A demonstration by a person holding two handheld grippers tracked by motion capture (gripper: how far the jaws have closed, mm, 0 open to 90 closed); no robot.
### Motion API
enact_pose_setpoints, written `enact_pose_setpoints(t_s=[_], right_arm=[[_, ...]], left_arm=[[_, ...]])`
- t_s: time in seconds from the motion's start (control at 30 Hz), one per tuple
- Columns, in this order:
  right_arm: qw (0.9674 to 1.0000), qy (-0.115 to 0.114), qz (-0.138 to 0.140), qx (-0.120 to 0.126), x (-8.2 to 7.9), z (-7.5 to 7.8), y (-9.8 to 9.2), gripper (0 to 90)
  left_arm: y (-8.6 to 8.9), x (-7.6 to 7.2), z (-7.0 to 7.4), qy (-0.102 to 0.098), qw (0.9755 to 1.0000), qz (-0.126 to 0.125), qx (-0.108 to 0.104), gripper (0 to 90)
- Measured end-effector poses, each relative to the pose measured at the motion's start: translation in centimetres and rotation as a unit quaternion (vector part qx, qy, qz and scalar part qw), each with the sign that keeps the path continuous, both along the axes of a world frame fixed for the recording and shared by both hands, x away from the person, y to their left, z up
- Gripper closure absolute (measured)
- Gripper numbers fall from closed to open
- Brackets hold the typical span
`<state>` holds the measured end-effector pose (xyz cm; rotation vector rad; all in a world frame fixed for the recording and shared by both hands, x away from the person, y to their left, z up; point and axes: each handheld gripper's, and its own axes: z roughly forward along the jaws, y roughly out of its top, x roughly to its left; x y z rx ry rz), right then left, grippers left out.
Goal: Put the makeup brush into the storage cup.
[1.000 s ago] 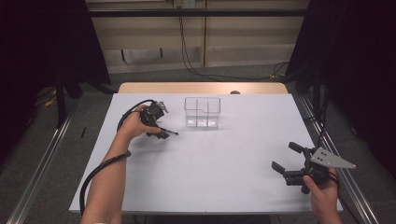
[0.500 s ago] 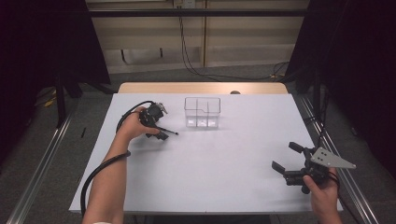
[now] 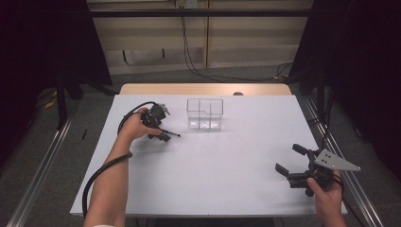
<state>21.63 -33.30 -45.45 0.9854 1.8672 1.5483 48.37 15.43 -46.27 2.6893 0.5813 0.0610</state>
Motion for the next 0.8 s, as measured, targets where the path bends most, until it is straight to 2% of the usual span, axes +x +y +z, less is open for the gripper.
enact_pose_setpoints(t_s=[0.03, 0.23, 0.33, 0.43, 0.5, 0.67, 0.8], right_arm=[[1.0, 0.0, 0.0, -0.001, 0.0, 0.0, 0.01, 0.0], [1.0, 0.0, 0.0, -0.002, 0.01, 0.02, 0.05, 0.0], [1.0, 0.0, 0.001, -0.001, 0.02, 0.02, 0.04, 0.0], [1.0, 0.001, 0.001, -0.001, 0.02, 0.01, 0.04, 0.0], [1.0, 0.001, 0.0, -0.001, 0.02, 0.01, 0.04, 0.0], [1.0, 0.001, 0.001, -0.001, 0.03, 0.01, 0.04, 0.0], [1.0, 0.0, 0.0, -0.001, 0.02, 0.01, 0.03, 0.0]], left_arm=[[0.09, 0.01, 0.2, -0.001, 1.0, -0.004, 0.003, 20.0], [0.41, -0.32, 0.59, 0.002, 0.9999, -0.012, -0.011, 42.3], [0.28, -0.43, 0.74, 0.003, 0.9999, -0.012, -0.004, 49.3], [0.04, -0.38, 0.99, 0.014, 0.9998, -0.003, 0.01, 62.6], [-0.16, -0.43, 1.05, 0.019, 0.9997, -0.005, 0.014, 67.4], [-0.32, -0.5, 1.07, 0.031, 0.9994, -0.001, 0.014, 83.3], [-0.35, -0.53, 1.05, 0.04, 0.999, 0.016, 0.01, 83.9]])
